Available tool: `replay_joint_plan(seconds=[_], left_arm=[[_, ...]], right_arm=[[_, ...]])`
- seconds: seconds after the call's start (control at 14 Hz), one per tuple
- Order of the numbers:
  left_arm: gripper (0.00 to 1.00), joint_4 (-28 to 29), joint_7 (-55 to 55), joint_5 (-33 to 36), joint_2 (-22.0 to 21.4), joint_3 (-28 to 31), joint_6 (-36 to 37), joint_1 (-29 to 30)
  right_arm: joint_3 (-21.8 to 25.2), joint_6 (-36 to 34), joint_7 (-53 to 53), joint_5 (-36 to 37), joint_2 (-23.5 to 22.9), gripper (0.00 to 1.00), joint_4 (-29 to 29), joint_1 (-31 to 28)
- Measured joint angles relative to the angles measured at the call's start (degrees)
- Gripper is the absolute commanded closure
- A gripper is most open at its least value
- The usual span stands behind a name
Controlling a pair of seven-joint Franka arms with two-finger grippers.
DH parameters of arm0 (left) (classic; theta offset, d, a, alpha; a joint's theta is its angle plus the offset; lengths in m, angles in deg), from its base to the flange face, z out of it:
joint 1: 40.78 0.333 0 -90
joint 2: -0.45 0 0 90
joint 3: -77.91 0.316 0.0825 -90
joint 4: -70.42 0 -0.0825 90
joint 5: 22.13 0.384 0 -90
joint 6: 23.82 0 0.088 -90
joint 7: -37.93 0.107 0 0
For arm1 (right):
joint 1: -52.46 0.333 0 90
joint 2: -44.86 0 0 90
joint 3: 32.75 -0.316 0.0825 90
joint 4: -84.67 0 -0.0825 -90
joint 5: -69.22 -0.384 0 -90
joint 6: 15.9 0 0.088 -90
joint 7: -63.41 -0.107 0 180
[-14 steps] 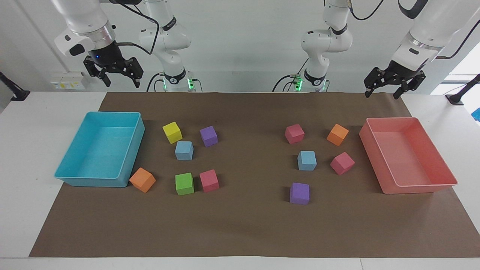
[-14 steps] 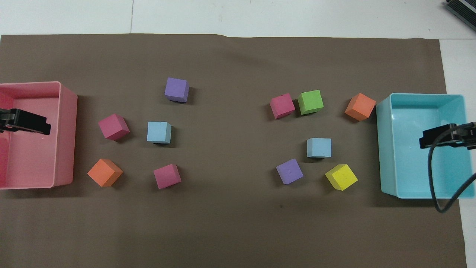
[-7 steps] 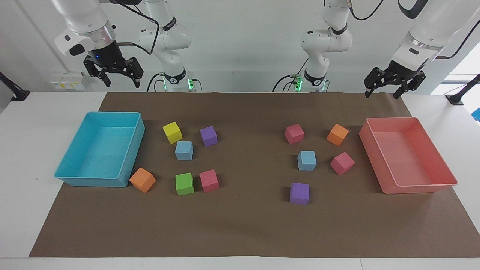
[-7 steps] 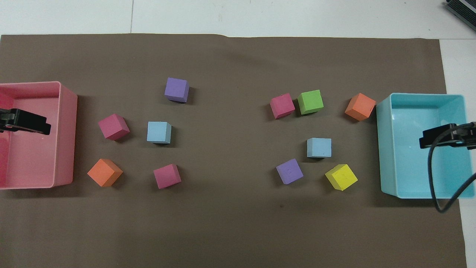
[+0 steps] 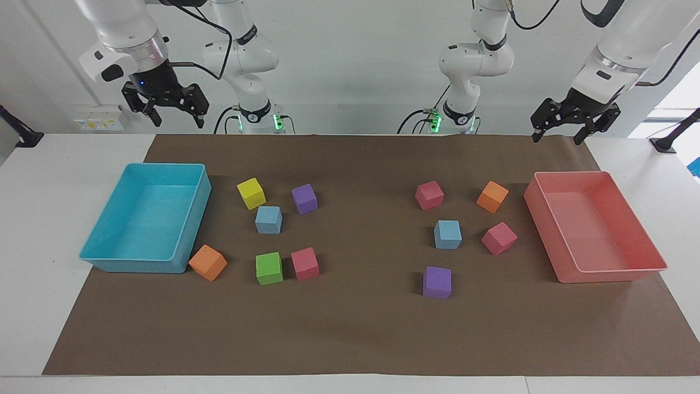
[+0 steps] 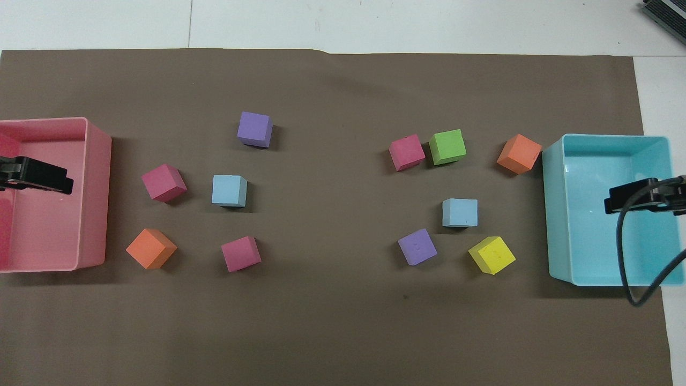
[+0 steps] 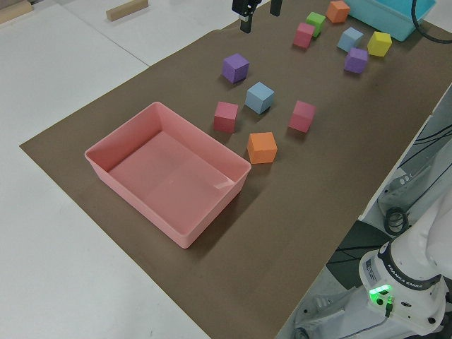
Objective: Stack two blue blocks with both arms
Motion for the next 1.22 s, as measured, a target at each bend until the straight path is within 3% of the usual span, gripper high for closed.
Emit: replay_joint_plan(seconds=[0.64, 0.93, 1.22], left_arm=[[0.00, 0.0, 0.0, 0.0, 0.0, 0.0, 0.0, 0.0], [0.00, 0.0, 0.0, 0.0, 0.0, 0.0, 0.0, 0.0], [0.00, 0.0, 0.0, 0.0, 0.0, 0.0, 0.0, 0.0]], right_arm=[[-0.1, 3.9, 0.0, 0.0, 0.0, 0.00, 0.7, 0.1], [-0.7, 10.1, -1.1, -0.2, -0.3, 0.00, 5.4, 1.4], [-0.9, 18.0, -5.4, -0.2, -2.3, 0.00, 10.7, 6.5]])
